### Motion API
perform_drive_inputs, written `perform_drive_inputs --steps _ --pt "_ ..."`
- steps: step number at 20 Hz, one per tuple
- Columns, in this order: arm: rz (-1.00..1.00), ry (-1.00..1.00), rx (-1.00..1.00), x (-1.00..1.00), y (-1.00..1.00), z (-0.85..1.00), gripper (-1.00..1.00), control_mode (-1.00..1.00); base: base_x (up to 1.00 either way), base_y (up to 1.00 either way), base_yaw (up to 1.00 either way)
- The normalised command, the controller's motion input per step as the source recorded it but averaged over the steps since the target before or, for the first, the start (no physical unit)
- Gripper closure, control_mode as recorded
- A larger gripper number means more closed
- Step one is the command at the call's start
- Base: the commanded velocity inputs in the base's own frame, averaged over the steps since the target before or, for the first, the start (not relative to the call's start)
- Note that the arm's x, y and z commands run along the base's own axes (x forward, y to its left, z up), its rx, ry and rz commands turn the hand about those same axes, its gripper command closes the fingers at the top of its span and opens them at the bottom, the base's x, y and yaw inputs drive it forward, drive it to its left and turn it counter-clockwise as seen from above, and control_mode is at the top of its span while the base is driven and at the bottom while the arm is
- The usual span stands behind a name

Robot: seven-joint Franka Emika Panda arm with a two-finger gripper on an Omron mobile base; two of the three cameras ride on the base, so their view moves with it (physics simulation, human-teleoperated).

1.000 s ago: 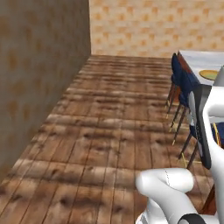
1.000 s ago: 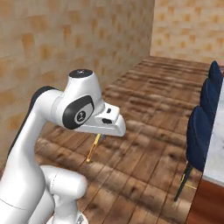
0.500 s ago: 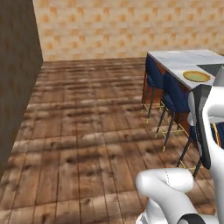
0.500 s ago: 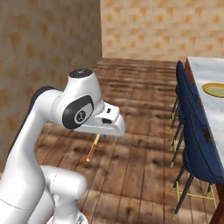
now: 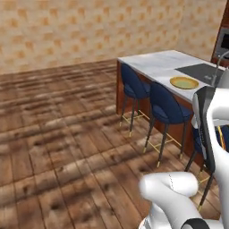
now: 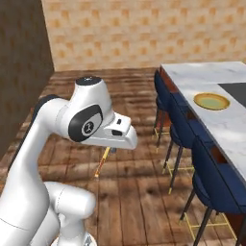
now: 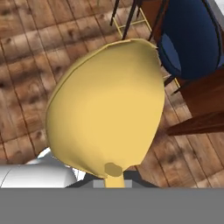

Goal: Take the fork and place it on the left side of the plate. Then take the spoon and place it on the right side of the plate. Make sure they're directly next to the plate.

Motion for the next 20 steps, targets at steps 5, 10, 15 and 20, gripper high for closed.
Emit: perform_drive_inputs --steps 5,10,15,20 --pt "0.0 0.0 0.0 0.0 0.0 0.0 1.0 1.0 0.92 0.61 -0.52" --pt "0.0 0.0 0.0 0.0 0.0 0.0 1.0 1.0 0.9 0.6 -0.52" --pt "0.0 0.0 0.0 0.0 0.0 0.0 1.0 1.0 0.89 0.6 -0.53" --pt "0.0 0.0 0.0 0.0 0.0 0.0 1.0 1.0 0.87 0.6 -0.52"
